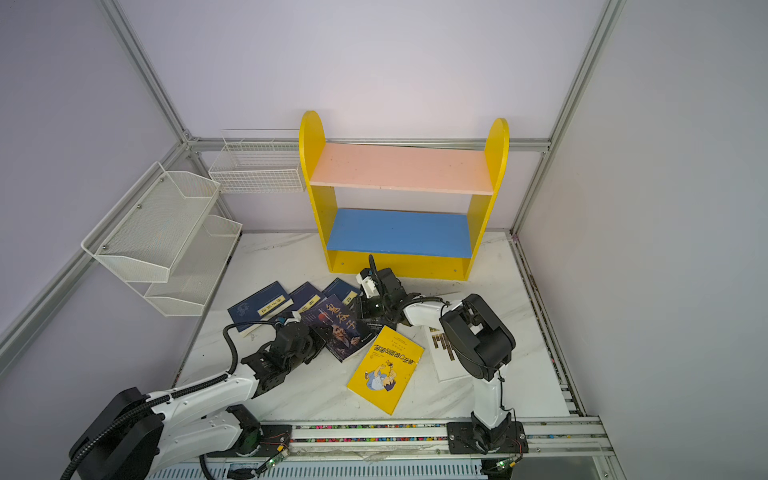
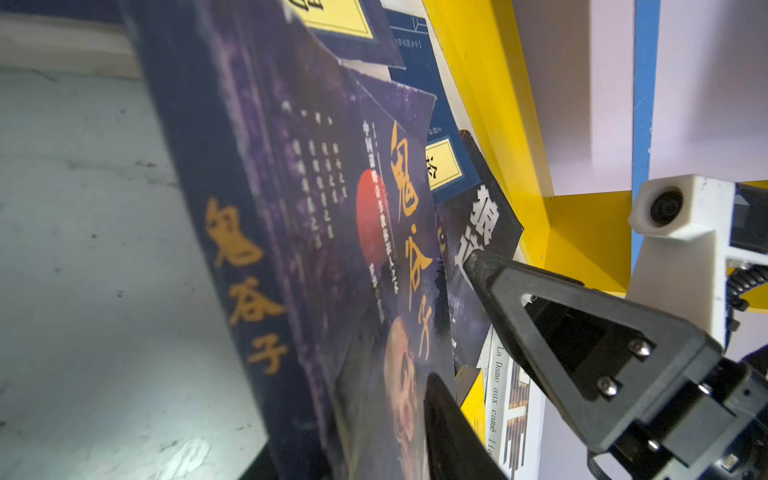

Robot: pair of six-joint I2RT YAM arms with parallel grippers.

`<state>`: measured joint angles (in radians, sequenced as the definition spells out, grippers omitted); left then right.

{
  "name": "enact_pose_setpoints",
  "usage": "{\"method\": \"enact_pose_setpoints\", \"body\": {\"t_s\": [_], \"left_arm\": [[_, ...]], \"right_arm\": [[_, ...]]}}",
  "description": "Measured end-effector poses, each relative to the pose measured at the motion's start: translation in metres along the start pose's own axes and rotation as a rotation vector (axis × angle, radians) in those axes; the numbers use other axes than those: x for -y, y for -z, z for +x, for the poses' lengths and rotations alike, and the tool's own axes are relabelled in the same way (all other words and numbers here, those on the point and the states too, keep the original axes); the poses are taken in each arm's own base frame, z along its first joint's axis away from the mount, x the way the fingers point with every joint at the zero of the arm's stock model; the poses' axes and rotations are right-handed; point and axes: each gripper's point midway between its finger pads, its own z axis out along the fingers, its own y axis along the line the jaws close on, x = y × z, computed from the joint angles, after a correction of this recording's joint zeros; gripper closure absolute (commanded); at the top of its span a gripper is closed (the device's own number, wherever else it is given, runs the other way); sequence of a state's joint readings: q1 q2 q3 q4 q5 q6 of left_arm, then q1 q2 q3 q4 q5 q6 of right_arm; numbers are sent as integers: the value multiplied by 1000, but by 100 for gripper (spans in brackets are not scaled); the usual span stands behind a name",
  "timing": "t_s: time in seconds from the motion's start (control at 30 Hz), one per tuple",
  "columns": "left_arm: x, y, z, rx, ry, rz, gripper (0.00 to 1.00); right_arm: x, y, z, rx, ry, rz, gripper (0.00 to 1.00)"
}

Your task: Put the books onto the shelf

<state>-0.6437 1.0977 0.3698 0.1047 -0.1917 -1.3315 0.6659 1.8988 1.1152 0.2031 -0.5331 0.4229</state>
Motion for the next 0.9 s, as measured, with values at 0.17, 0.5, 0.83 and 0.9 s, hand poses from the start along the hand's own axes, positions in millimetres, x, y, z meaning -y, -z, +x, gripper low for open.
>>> {"method": "enact_pose_setpoints", "body": {"t_s": [0.17,0.5,0.83,0.9], "left_arm": [[-8,3,-9,26,-40,-50,44],[-10,28,-55,139,-106,-183,18],[46,29,-46,30,-299,-162,4],[75,18,-24,-36,-359,-115,2]], "right_arm": [[18,24,-27,71,-28,39,44],[72,151,-114,411,-99,322,23],[166,274,-73,608,-355,742,9],[189,280,-49,579,-425,801,8]]}}
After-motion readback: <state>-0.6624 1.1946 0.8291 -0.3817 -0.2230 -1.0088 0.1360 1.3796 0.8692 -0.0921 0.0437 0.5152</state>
